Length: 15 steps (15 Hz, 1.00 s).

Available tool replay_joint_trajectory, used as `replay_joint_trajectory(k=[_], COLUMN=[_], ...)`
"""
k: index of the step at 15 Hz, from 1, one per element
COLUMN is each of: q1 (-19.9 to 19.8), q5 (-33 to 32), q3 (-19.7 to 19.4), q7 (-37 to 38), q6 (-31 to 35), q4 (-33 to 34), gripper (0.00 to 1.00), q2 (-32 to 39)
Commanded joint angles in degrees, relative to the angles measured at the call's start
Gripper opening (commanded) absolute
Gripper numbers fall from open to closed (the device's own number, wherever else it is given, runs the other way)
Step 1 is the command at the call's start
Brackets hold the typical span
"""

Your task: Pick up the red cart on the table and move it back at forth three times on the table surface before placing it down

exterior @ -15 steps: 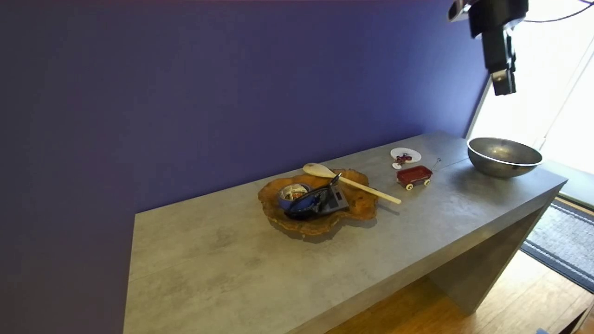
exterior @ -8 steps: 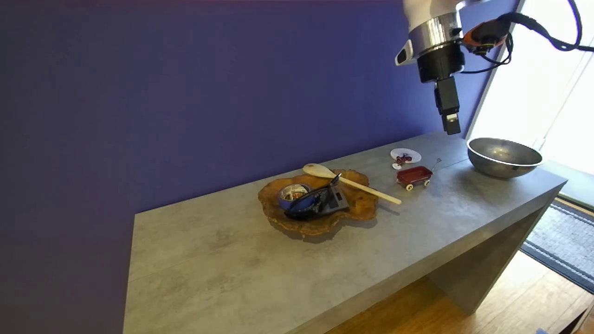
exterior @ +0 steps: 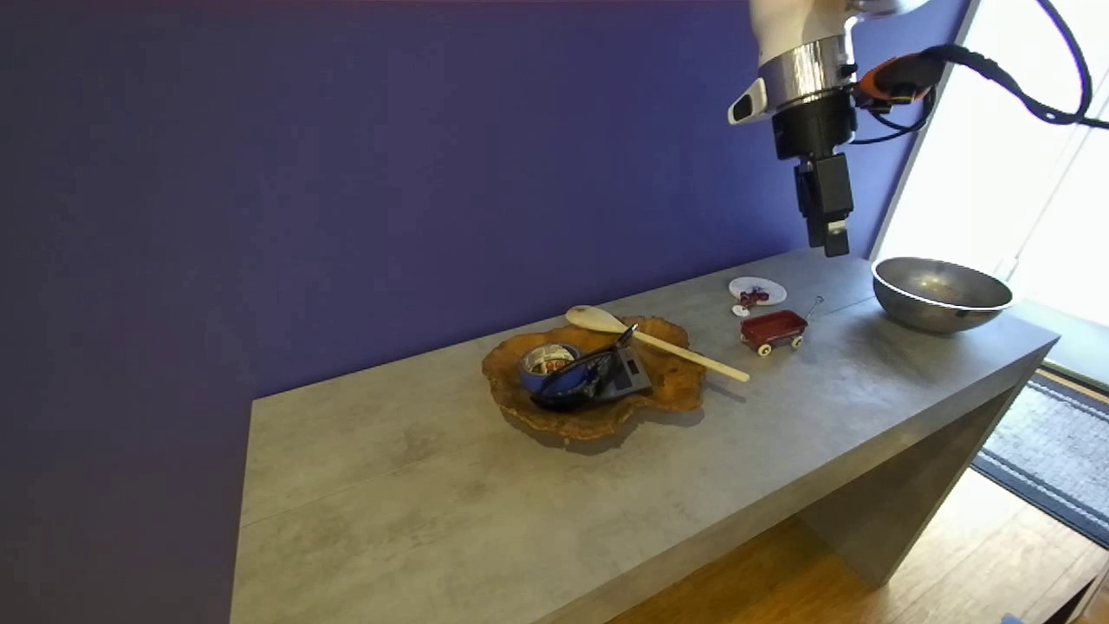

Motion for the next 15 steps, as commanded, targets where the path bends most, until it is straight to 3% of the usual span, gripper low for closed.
replay_joint_trajectory(k=[1, 8, 9, 10, 15], q1=[-0.7, -4.0, -4.6, -3.7, -4.2], q5=[-3.6, -2.6, -1.6, -3.2, -5.5], q3=[0.0, 0.5, 0.7, 0.4, 0.0], q7=[-7.9, -21.7, -22.9, -19.7, -22.2], q6=[11.3, 37.3, 38.2, 35.1, 38.2], q4=[-5.7, -14.7, -14.8, -13.3, -14.0], gripper=[1.00, 1.00, 1.00, 1.00, 1.00], q2=[-1.4, -0.2, 0.2, 0.3, 1.3])
